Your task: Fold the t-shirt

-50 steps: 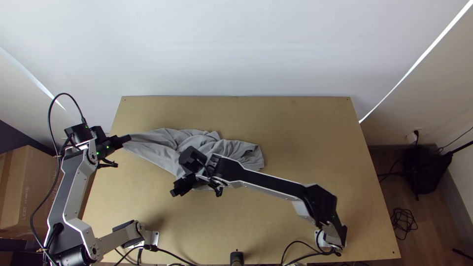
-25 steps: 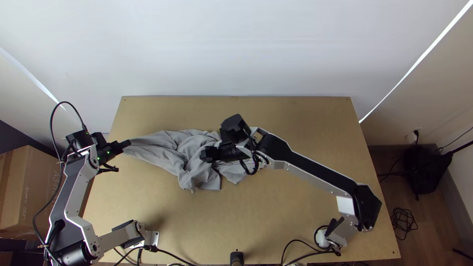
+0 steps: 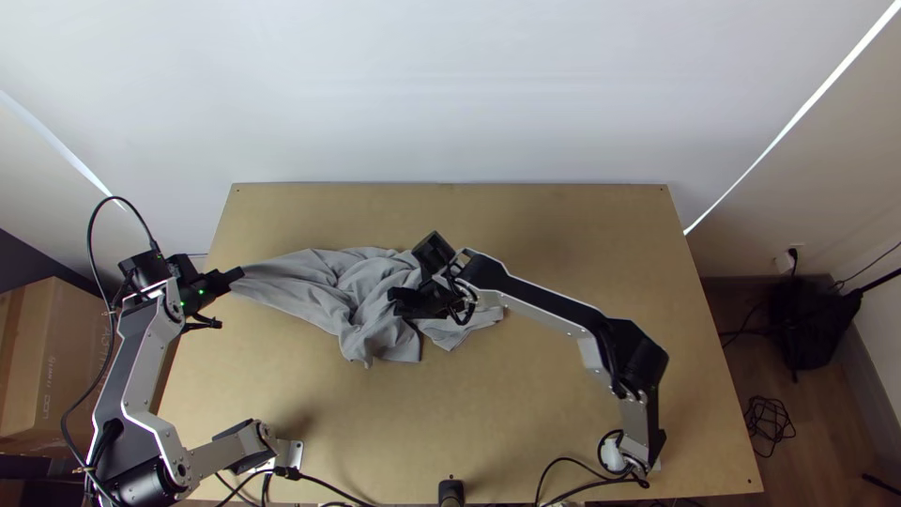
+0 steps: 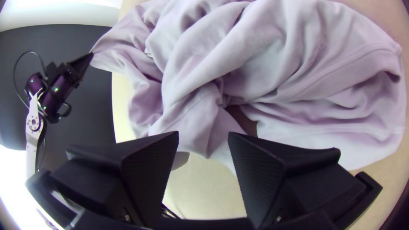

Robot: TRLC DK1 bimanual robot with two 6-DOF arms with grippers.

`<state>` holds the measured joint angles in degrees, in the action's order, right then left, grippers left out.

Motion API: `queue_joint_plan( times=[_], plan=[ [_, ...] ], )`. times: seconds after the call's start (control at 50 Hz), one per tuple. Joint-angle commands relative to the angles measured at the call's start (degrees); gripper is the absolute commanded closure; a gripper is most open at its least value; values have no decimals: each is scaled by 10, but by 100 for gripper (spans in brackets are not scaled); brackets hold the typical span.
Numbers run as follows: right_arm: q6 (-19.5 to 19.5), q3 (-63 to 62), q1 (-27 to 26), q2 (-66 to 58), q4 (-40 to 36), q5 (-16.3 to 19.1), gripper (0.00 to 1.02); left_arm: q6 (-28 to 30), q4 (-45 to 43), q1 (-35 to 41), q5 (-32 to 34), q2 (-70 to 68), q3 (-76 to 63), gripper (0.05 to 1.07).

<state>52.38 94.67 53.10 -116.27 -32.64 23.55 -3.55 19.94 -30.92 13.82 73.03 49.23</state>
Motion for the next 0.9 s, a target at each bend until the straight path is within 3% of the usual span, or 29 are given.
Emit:
queue_joint_plan(
  times=[0.0,0.12,0.18,0.22,0.24,0.46,0.74,0.88],
  plan=[
    [16,40,-4,-48,-1,9,47,9,-8,-10,7,4,-3,105],
    [15,77,-4,-89,-1,13,49,12,-7,-14,9,0,-6,105],
    [16,87,-3,-99,2,13,71,13,-6,-18,11,-3,-6,105],
    [16,93,-3,-104,6,13,99,12,-4,-18,13,-6,-5,105],
    [16,95,-3,-104,5,13,101,12,-2,-18,14,-9,-4,105],
    [9,80,-34,-12,2,12,100,7,34,-14,14,-57,49,105],
    [-26,4,-134,163,15,10,100,-41,59,2,9,-105,162,105],
    [-61,-40,-190,243,27,-11,100,-83,54,38,3,-131,224,105]
  ],
)
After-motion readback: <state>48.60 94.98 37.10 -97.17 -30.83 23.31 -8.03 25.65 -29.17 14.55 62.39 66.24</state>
